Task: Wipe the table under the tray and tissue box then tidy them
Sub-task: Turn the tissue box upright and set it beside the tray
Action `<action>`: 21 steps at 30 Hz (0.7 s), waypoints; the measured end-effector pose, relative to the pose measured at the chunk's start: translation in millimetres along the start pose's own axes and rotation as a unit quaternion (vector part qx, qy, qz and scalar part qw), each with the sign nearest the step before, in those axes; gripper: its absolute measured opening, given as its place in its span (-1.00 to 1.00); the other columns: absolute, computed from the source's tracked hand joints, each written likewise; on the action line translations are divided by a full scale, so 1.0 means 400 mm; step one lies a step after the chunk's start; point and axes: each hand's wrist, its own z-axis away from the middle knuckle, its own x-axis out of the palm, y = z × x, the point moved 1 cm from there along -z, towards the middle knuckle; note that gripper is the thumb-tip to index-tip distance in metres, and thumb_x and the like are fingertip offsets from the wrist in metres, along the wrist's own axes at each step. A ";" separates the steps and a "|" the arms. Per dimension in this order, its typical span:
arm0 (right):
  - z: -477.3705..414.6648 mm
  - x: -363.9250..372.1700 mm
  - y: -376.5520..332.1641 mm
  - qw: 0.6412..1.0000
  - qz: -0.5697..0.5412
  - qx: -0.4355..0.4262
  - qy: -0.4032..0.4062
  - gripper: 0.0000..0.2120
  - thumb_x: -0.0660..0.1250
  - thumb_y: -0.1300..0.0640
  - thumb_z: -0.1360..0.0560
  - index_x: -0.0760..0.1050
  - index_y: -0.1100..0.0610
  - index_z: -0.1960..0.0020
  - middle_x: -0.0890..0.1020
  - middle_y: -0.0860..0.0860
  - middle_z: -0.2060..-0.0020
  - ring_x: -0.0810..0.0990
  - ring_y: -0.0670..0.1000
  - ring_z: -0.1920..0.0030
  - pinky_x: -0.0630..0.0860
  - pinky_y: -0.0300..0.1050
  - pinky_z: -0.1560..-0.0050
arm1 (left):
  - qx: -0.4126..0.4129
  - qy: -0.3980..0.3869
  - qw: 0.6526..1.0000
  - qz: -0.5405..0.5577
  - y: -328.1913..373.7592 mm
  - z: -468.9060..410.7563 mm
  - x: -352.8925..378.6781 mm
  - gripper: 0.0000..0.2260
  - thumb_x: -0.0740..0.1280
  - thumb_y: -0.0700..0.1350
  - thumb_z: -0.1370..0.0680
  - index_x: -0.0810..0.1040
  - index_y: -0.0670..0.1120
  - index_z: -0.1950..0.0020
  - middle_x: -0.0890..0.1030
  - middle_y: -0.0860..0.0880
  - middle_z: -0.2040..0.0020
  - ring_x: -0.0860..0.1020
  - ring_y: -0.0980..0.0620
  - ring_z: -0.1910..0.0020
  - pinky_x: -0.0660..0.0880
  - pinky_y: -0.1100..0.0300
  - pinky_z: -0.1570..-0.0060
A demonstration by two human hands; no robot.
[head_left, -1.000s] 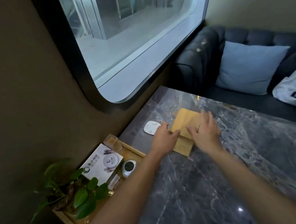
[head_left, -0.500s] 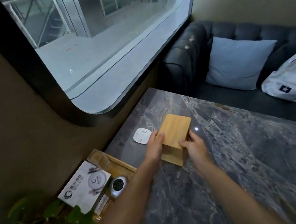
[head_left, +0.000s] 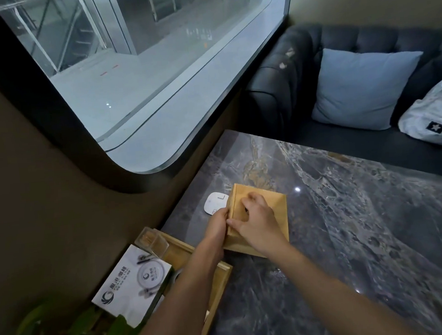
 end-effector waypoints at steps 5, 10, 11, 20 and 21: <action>0.000 0.043 0.011 0.999 -0.015 -0.021 -0.034 -0.56 0.17 0.23 -0.54 0.23 0.31 -0.38 0.13 0.10 -0.48 0.27 0.11 -0.40 0.25 -0.09 -0.41 | 0.000 0.026 1.000 0.001 -0.027 -0.005 -0.016 -0.62 0.07 -0.11 -0.59 0.57 -0.05 0.31 0.61 -0.06 0.27 0.54 0.00 0.25 0.44 0.12 0.23; 0.001 0.042 0.029 0.998 0.024 -0.045 -0.032 -0.60 0.24 0.18 -0.50 0.35 0.24 -0.32 0.21 0.06 -0.45 0.32 0.13 -0.35 0.32 0.02 -0.37 | 0.002 0.037 0.999 0.007 -0.030 -0.008 -0.021 -0.67 0.10 -0.06 -0.59 0.58 -0.07 0.23 0.63 -0.10 0.17 0.56 -0.02 0.14 0.47 0.08 0.10; 0.000 0.031 0.036 0.998 0.023 -0.055 -0.013 -0.63 0.25 0.15 -0.50 0.41 0.21 -0.28 0.28 0.05 -0.41 0.37 0.12 -0.31 0.36 0.04 -0.33 | 0.011 0.038 0.999 0.004 -0.027 -0.006 -0.020 -0.68 0.10 -0.03 -0.60 0.58 -0.08 0.18 0.63 -0.10 0.11 0.56 -0.03 0.09 0.47 0.06 0.03; -0.031 -0.043 0.166 0.948 -0.265 0.142 0.108 -0.33 0.31 -0.11 -0.44 0.08 -0.09 -0.45 0.15 0.03 -0.48 0.20 0.12 -0.44 0.22 0.18 -0.40 | 0.068 -0.017 0.997 -0.018 -0.032 -0.006 -0.013 -0.64 0.09 0.07 -0.59 0.40 -0.02 -0.33 0.53 -0.02 -0.20 0.49 0.01 -0.14 0.42 0.06 -0.19; -0.030 -0.029 0.177 0.941 -0.292 0.154 0.080 -0.28 0.31 -0.16 -0.42 0.01 -0.15 -0.45 0.14 0.03 -0.49 0.21 0.12 -0.43 0.23 0.23 -0.40 | 0.055 -0.024 0.998 -0.014 -0.034 -0.005 -0.010 -0.61 0.10 0.09 -0.58 0.37 -0.01 -0.37 0.51 -0.05 -0.26 0.48 -0.03 -0.20 0.41 0.02 -0.26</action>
